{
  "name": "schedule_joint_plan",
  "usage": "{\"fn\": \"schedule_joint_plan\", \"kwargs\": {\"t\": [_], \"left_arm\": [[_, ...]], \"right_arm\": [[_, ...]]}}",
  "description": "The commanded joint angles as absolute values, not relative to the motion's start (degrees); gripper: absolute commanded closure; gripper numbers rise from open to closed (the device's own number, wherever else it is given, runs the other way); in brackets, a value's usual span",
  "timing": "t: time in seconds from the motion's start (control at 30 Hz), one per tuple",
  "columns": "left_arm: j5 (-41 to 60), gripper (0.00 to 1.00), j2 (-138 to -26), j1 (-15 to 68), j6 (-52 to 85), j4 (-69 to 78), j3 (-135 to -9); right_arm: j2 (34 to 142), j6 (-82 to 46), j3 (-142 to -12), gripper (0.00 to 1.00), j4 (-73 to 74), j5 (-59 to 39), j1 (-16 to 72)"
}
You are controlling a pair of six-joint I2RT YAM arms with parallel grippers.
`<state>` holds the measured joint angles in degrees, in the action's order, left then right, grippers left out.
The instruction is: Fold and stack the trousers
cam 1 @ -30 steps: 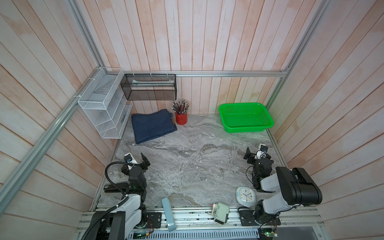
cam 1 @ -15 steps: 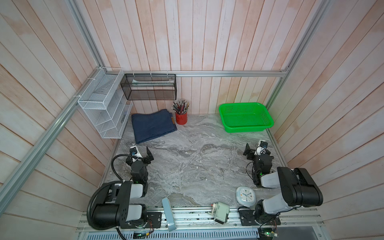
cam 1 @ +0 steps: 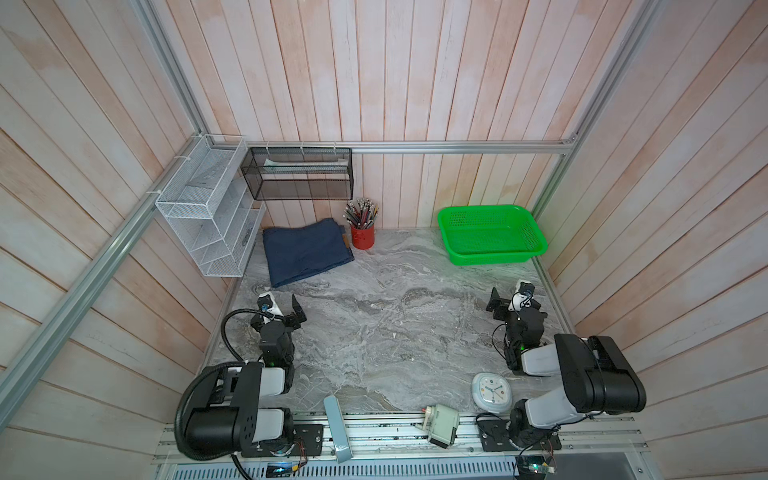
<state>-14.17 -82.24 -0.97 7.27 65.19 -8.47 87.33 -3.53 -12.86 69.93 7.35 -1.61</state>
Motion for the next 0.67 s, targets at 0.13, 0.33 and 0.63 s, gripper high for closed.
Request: {"fn": "schedule_joint_plan", "kwargs": {"t": [0.13, 0.33, 0.63], "left_arm": [[-8.8, 0.01, -88.5, 0.1, 3.0, 64.4, -16.1], [-9.0, 0.00, -88.8, 0.1, 2.8, 66.5, -15.4], [-9.0, 0.00, -88.3, 0.1, 2.9, 65.3, -15.7]], "right_arm": [[86.7, -2.7, -13.8, 0.02, 69.1, 7.0, -1.4], [86.7, -2.7, -13.8, 0.02, 69.1, 7.0, -1.5], [86.7, -2.7, -13.7, 0.02, 69.1, 7.0, -1.5]]}}
